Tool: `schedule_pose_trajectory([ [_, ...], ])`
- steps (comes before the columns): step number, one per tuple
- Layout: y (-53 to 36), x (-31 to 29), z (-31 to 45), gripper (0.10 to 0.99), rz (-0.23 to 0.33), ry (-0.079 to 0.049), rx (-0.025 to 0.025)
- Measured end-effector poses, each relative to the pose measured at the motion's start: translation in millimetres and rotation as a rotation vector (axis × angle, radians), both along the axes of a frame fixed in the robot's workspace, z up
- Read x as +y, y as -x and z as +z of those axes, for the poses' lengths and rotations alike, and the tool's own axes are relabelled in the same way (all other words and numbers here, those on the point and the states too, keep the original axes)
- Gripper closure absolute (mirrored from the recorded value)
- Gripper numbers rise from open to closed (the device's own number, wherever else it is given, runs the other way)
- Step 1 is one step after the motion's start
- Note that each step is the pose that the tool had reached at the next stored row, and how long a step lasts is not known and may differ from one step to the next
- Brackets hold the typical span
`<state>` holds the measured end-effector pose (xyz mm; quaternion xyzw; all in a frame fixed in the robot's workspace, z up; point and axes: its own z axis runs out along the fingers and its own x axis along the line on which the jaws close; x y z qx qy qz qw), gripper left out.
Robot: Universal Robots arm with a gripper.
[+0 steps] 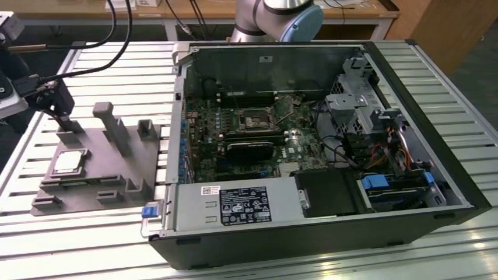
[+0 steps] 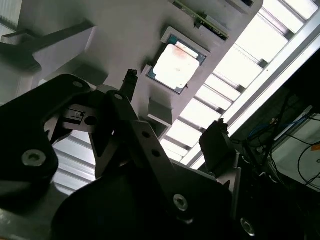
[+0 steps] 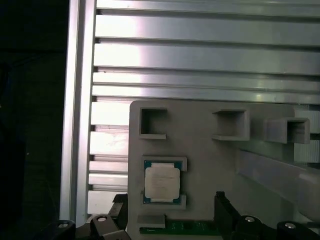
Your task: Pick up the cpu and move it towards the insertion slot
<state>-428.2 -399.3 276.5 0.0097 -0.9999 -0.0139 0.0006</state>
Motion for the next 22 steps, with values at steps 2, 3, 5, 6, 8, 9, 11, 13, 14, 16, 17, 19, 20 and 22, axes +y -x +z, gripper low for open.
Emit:
schedule_pose_trajectory([
  [2, 0.0, -0.1, -3.0, 0.306, 0.0, 0.0, -0.0001],
  [3, 0.1, -0.1, -4.1, 0.306, 0.0, 0.0, 0.0],
  [5, 0.0, -0.4, -6.5, 0.306, 0.0, 0.0, 0.0],
  [6, 0.0, -0.6, -8.1, 0.306, 0.0, 0.0, -0.0001],
  [8, 0.1, -1.1, -11.5, 0.306, 0.0, 0.0, -0.0001],
  [9, 0.1, -1.3, -13.2, 0.306, 0.0, 0.0, 0.0],
  [11, 0.1, -1.7, -16.8, 0.306, 0.0, 0.0, 0.0],
  [13, 0.1, -2.0, -19.9, 0.306, 0.0, 0.0, -0.0001],
  [14, 0.1, -2.1, -21.4, 0.306, 0.0, 0.0, 0.0],
  [16, 0.1, -2.2, -23.9, 0.306, 0.0, 0.0, -0.0001],
  [17, 0.1, -2.2, -25.2, 0.306, 0.0, 0.0, -0.0001],
  [19, 0.1, -2.2, -27.7, 0.306, 0.0, 0.0, 0.0],
  [20, 0.1, -2.2, -28.7, 0.306, 0.0, 0.0, -0.0001],
  [22, 0.1, -2.2, -30.2, 0.306, 0.0, 0.0, 0.0],
])
